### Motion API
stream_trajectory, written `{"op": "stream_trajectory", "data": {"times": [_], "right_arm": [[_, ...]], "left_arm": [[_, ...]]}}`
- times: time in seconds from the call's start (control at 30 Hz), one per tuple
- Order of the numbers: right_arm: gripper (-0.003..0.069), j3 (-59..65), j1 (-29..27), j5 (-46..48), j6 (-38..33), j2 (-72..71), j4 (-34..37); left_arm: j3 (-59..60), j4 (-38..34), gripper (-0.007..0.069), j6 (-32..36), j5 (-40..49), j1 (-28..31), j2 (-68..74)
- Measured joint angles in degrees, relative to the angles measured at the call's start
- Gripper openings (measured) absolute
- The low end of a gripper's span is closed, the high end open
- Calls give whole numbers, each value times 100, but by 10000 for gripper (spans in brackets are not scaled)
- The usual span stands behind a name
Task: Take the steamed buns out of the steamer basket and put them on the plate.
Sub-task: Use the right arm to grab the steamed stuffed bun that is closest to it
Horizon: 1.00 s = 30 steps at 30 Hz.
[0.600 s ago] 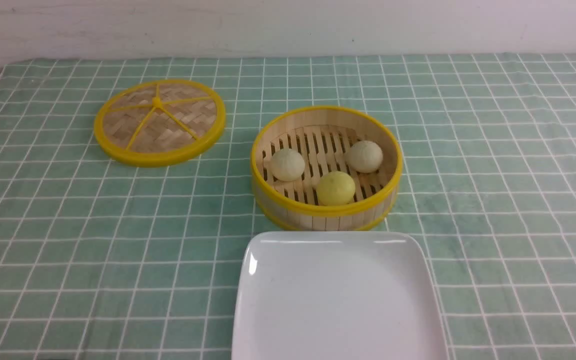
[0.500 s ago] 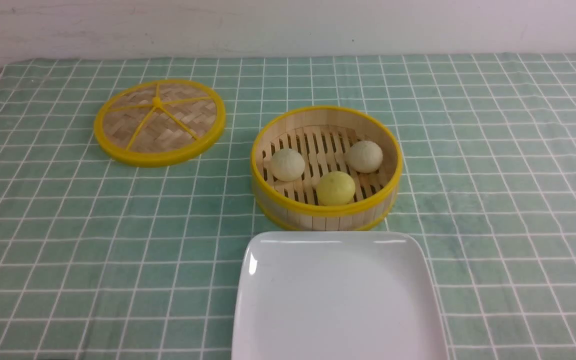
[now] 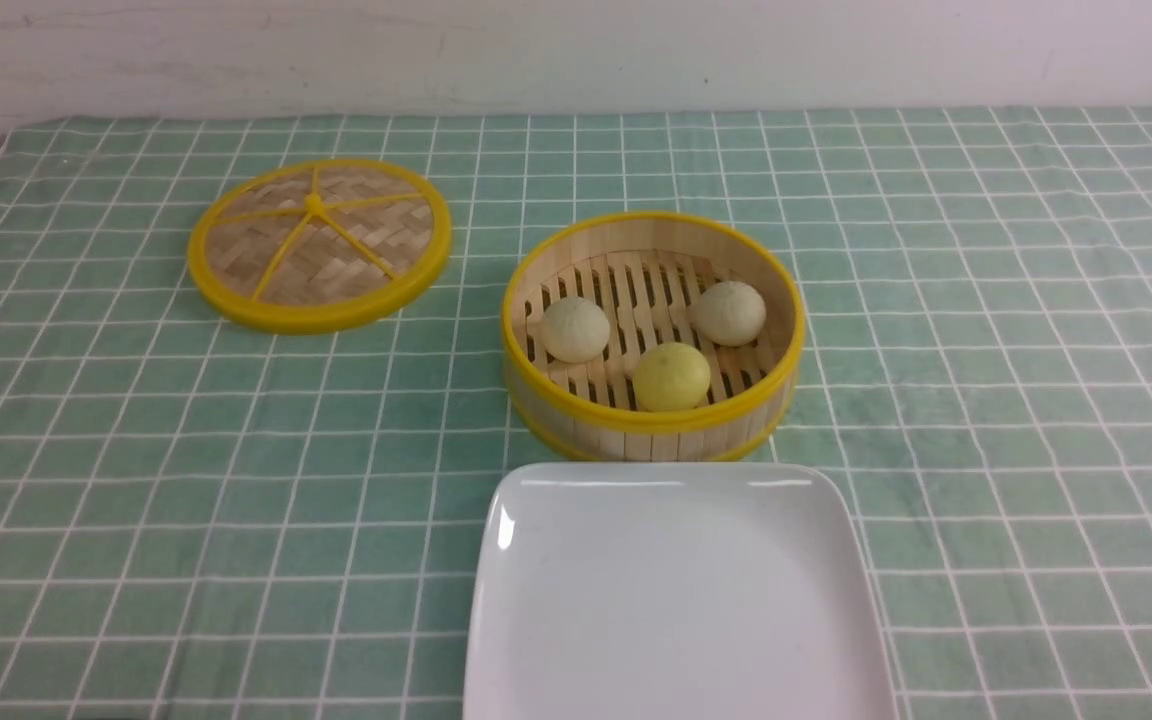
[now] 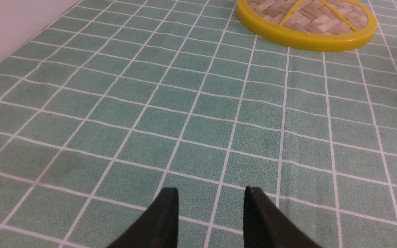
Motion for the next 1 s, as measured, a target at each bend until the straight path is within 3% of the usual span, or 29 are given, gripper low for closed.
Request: {"op": "stream_trajectory", "data": {"times": [0.83, 1.0], "right_arm": [[241, 0, 0, 0, 0, 0, 0], [241, 55, 0, -469, 0, 0, 53]], "left_arm": [[0, 0, 294, 0, 0, 0, 0], [0, 0, 294, 0, 0, 0, 0]]}}
